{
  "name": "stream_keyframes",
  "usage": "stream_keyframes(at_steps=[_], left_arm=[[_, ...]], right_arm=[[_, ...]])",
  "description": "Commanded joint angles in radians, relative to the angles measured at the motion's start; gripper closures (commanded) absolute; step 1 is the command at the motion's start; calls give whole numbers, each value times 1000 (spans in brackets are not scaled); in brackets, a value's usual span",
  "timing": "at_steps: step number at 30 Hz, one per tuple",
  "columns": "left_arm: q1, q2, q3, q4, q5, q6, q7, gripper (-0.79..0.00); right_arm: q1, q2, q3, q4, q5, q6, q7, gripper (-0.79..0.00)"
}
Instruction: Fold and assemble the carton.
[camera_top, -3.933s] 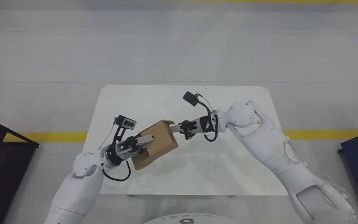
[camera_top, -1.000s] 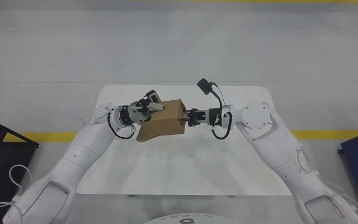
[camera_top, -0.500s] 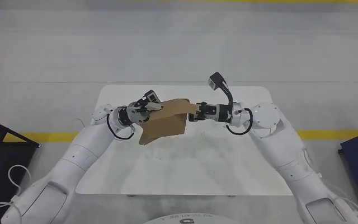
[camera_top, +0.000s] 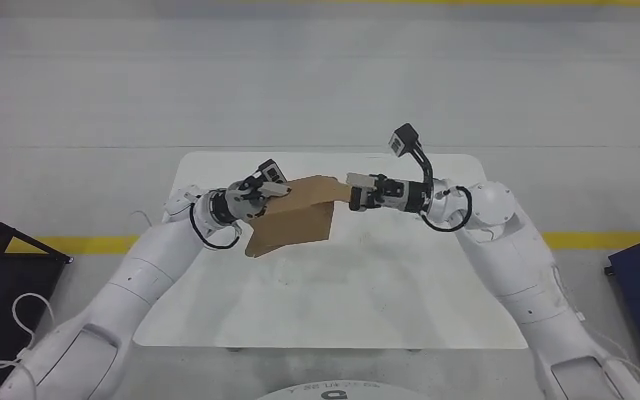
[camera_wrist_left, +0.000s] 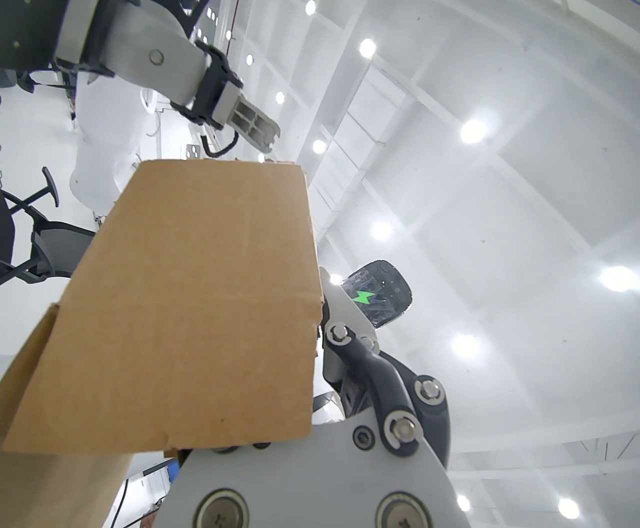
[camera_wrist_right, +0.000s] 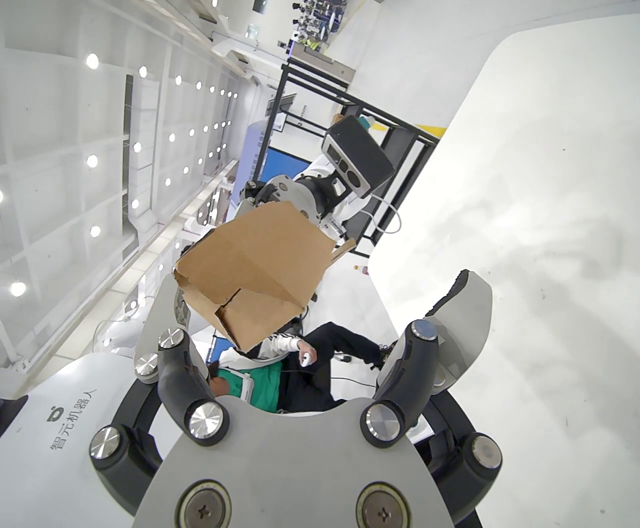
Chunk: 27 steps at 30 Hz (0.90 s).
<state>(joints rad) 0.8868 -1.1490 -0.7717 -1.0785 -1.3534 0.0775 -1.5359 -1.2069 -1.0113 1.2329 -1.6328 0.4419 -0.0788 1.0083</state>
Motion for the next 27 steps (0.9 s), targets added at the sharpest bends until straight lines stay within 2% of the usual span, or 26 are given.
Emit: stream_keyframes(at_steps=[1,21,27], left_arm=[[1,2,0,-3,-3,1,0,0],[-11,9,29,0,-16,-6,0,0],[-6,16,24,-5,-23,-12,0,0]], right_arm=[[15,-2,-5,17,13,16,6,-785],[145,-29,-163,68,-67,76,82,-785],[150,-28,-136,97,-21,50,94,-785]])
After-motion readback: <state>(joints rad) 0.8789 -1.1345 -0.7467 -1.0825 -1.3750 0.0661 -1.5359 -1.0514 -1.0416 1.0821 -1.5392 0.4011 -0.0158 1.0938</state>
